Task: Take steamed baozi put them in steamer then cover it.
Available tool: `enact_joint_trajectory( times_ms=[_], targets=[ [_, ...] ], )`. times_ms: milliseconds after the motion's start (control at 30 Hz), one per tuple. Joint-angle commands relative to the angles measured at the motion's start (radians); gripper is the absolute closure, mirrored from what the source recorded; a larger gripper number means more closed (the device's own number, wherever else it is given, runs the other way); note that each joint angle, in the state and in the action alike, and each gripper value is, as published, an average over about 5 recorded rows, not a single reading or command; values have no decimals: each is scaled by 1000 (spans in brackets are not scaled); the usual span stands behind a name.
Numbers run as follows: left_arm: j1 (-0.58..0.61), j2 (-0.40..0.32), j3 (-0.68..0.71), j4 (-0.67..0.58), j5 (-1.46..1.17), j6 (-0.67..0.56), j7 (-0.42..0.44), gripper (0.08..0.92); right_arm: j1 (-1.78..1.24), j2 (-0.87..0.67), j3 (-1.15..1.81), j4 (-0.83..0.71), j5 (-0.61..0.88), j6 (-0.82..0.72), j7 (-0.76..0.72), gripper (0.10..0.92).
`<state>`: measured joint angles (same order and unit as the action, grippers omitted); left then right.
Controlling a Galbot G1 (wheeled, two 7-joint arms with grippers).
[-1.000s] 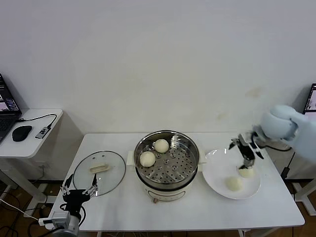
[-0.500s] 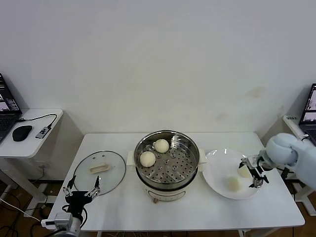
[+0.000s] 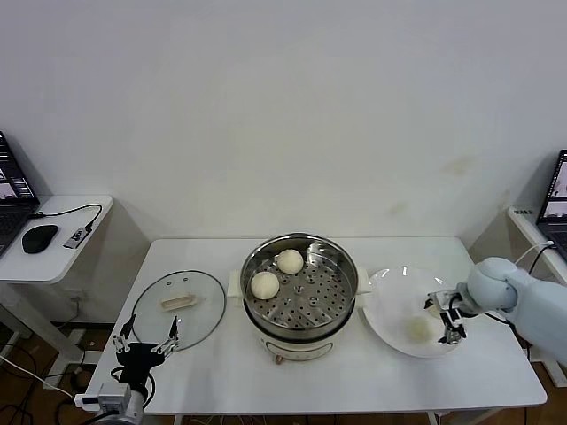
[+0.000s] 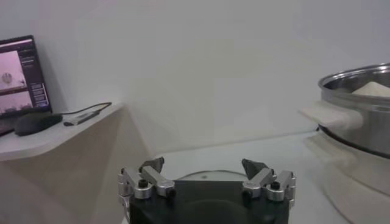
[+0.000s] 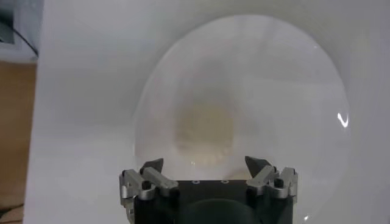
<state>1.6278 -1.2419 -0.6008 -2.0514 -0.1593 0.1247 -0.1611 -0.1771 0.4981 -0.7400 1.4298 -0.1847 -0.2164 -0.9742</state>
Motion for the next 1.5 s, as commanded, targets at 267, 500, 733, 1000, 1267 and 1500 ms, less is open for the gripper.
enact_joint_trajectory(
  times_ms=[267, 500, 733, 1000, 1267, 1500],
  targets=[
    [-3, -4, 1, 4, 6, -1, 1, 177, -23, 70, 7, -62, 35, -35, 8, 268],
    [-6, -6, 4, 8, 7, -1, 1, 177, -22, 88, 5, -86, 36, -42, -7, 342],
    [-7, -6, 4, 8, 7, -2, 0, 177, 1, 84, -5, -81, 51, -48, -21, 481],
    [-9, -7, 8, 7, 7, -2, 0, 177, 94, 42, -56, -57, 94, -40, -38, 547],
    [-10, -7, 14, 0, 7, -1, 0, 177, 280, -9, -112, -16, 165, -36, -70, 536],
    [-14, -1, 20, -2, 6, -1, 1, 177, 511, 3, -224, 3, 254, -40, -89, 533]
  ],
)
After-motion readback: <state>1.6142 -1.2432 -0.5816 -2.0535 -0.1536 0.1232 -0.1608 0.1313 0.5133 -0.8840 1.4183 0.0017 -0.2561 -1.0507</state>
